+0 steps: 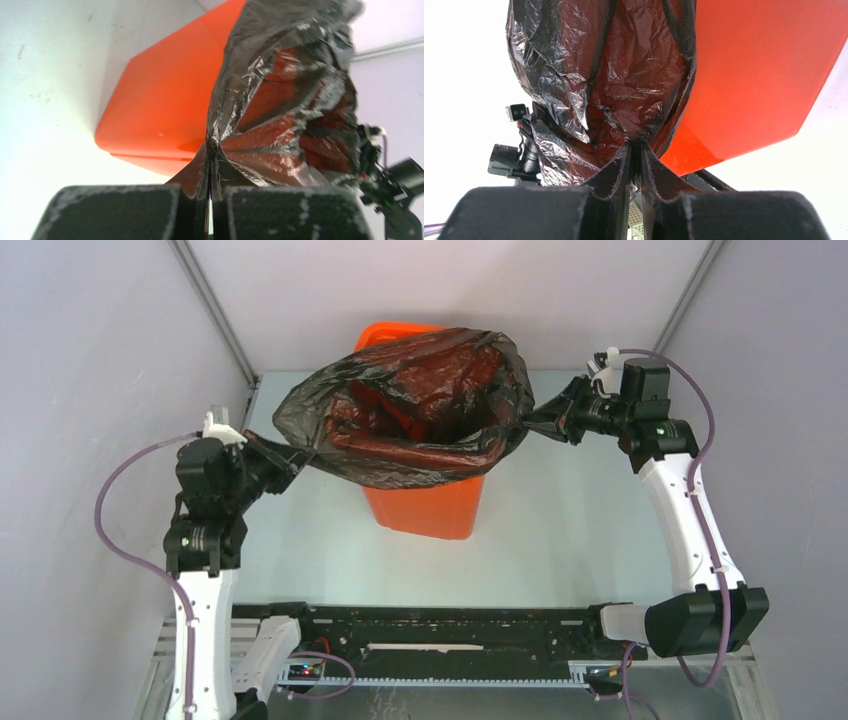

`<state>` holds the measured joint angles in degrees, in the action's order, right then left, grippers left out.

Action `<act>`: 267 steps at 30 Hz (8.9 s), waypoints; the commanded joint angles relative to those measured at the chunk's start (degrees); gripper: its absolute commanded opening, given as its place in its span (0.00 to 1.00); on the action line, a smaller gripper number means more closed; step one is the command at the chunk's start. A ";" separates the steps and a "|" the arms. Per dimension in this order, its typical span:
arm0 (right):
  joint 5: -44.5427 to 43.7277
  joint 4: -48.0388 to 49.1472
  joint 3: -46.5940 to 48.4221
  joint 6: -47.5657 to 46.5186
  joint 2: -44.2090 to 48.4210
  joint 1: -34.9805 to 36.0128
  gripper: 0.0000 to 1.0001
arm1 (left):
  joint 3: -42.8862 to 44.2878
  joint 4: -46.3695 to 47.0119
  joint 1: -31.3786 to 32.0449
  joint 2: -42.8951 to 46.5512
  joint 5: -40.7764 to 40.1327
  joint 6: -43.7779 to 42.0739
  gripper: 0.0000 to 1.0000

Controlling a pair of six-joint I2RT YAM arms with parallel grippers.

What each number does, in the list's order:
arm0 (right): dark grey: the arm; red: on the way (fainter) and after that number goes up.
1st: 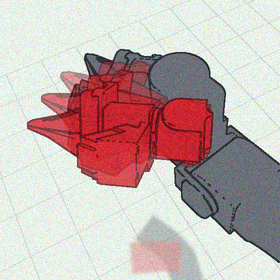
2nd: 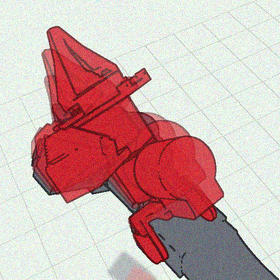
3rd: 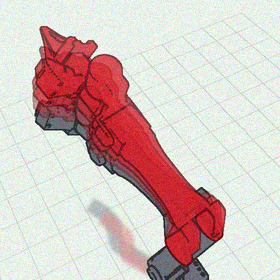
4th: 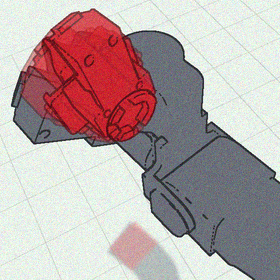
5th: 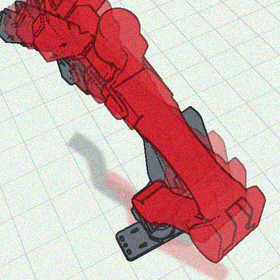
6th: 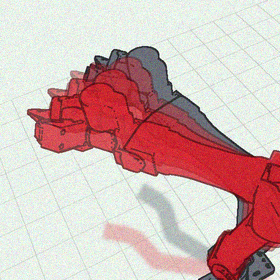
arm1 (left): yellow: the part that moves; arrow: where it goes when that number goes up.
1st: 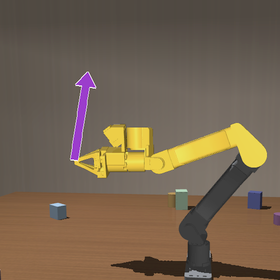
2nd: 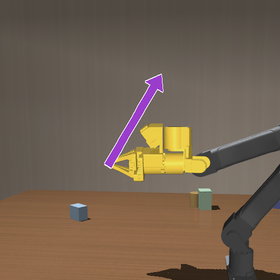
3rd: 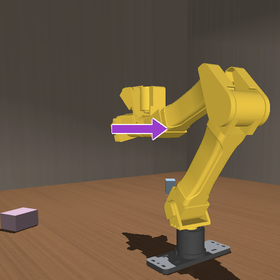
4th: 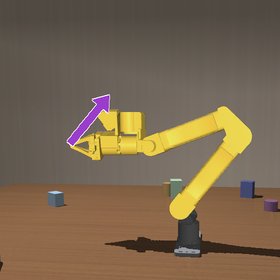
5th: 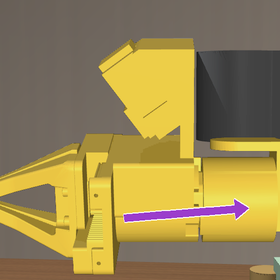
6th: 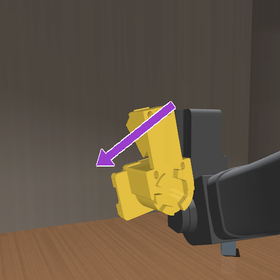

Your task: Put the trash bags into the trash bin

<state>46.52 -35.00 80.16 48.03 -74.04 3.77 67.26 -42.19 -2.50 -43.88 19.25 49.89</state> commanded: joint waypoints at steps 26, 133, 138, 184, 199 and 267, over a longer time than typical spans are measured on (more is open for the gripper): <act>-6.16 -11.92 9.32 -12.12 -1.47 -1.44 0.35 | 17.74 -5.57 -0.71 0.08 -19.11 -15.38 0.83; -6.37 -3.11 12.13 -4.50 -10.63 -1.45 0.45 | 31.71 23.82 5.71 -55.16 0.38 2.53 0.00; -6.65 -3.39 11.18 -5.11 -9.98 -2.24 0.45 | 21.99 23.03 4.44 -49.48 -1.03 0.59 0.00; 3.34 10.74 -2.20 5.04 -5.52 -3.20 0.30 | -10.26 27.75 -1.81 -16.59 8.03 10.60 0.41; -6.22 3.93 -2.16 -6.16 -13.54 0.73 0.00 | -16.62 26.98 2.06 -21.36 7.00 4.82 0.02; 11.05 6.75 -17.40 -0.91 3.50 -11.16 0.68 | -13.55 19.12 6.61 -9.83 8.91 12.79 0.27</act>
<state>55.37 -22.50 66.89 50.09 -77.91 -9.39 54.54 -24.56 3.42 -54.00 25.74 62.06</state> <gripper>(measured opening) 0.718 0.274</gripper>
